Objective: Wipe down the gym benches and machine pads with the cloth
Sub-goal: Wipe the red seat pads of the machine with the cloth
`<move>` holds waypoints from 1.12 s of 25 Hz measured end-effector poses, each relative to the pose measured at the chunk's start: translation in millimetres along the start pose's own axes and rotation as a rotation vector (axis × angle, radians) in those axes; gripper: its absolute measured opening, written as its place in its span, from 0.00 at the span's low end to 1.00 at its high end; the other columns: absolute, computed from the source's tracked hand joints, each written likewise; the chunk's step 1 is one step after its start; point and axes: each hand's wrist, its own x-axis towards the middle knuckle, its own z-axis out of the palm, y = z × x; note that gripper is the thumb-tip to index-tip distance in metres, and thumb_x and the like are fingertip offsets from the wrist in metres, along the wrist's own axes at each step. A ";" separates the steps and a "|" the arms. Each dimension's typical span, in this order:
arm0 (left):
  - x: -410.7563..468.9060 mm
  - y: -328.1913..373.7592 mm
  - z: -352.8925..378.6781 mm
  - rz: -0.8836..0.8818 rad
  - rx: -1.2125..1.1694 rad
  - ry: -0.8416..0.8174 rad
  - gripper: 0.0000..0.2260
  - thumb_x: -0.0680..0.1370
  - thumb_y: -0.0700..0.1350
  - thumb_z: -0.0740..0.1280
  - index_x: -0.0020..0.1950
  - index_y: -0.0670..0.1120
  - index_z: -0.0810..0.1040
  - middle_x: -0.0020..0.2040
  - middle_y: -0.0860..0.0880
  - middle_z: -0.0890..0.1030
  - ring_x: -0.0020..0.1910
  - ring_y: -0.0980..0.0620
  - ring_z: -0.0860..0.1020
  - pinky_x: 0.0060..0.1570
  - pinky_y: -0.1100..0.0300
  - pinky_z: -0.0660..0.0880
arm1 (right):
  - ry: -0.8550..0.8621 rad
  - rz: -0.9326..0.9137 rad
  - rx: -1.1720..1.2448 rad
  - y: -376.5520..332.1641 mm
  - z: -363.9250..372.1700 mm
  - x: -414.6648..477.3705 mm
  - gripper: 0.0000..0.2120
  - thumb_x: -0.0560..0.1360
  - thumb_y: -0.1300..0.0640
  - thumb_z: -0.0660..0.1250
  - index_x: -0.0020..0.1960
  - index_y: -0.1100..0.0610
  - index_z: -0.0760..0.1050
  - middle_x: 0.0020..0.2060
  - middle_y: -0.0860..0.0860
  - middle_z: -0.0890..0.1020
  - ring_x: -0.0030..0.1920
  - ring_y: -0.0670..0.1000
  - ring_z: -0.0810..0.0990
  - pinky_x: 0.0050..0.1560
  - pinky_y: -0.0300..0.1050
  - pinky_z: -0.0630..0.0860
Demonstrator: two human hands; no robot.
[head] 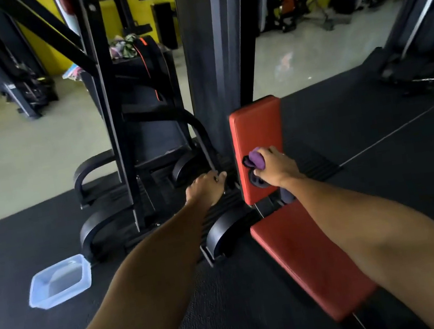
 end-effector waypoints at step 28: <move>420.9 37.6 4.2 0.605 -0.021 -0.189 0.20 0.84 0.50 0.54 0.77 0.55 0.66 0.76 0.50 0.68 0.73 0.45 0.68 0.71 0.48 0.64 | 0.738 0.649 0.645 -21.1 80.9 341.0 0.32 0.76 0.35 0.66 0.71 0.56 0.69 0.71 0.57 0.66 0.70 0.61 0.69 0.71 0.59 0.70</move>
